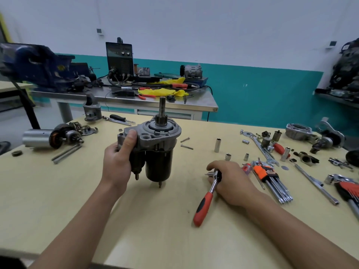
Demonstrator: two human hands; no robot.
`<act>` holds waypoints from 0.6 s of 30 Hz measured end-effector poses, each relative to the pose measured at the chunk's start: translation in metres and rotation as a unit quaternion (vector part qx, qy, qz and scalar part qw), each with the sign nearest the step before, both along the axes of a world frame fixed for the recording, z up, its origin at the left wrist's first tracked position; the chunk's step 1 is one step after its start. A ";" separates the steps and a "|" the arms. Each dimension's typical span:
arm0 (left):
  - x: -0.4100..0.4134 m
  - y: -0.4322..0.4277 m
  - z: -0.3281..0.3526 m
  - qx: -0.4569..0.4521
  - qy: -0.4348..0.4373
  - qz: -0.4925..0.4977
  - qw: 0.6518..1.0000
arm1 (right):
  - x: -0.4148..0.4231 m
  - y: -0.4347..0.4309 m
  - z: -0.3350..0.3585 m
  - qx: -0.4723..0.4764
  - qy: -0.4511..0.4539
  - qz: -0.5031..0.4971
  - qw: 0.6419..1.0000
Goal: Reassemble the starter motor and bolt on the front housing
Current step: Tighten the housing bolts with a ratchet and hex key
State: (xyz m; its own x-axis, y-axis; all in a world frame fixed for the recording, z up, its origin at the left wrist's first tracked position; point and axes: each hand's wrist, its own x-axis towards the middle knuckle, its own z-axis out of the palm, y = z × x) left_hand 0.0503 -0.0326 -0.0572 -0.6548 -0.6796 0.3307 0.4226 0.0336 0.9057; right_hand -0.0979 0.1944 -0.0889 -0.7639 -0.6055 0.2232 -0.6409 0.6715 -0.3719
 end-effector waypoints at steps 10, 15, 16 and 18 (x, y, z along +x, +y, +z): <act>-0.002 0.002 -0.001 -0.008 -0.011 -0.006 1.000 | -0.008 0.006 0.013 0.057 -0.047 0.019 0.997; -0.002 0.003 -0.002 -0.005 0.000 0.022 1.000 | -0.009 0.020 0.020 0.036 -0.020 -0.013 0.999; -0.003 0.003 -0.003 0.002 0.004 0.036 0.999 | -0.009 0.024 0.022 0.055 -0.015 -0.021 0.998; -0.003 0.002 -0.004 0.015 0.016 0.061 0.998 | -0.010 0.033 0.023 0.118 -0.009 -0.043 0.992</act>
State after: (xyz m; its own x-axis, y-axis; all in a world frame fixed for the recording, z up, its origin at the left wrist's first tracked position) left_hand 0.0477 -0.0302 -0.0607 -0.5569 -0.7629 0.3284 0.4453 0.0595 0.8934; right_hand -0.1081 0.2272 -0.0658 -0.8179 -0.5713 0.0691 -0.5719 0.7936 -0.2077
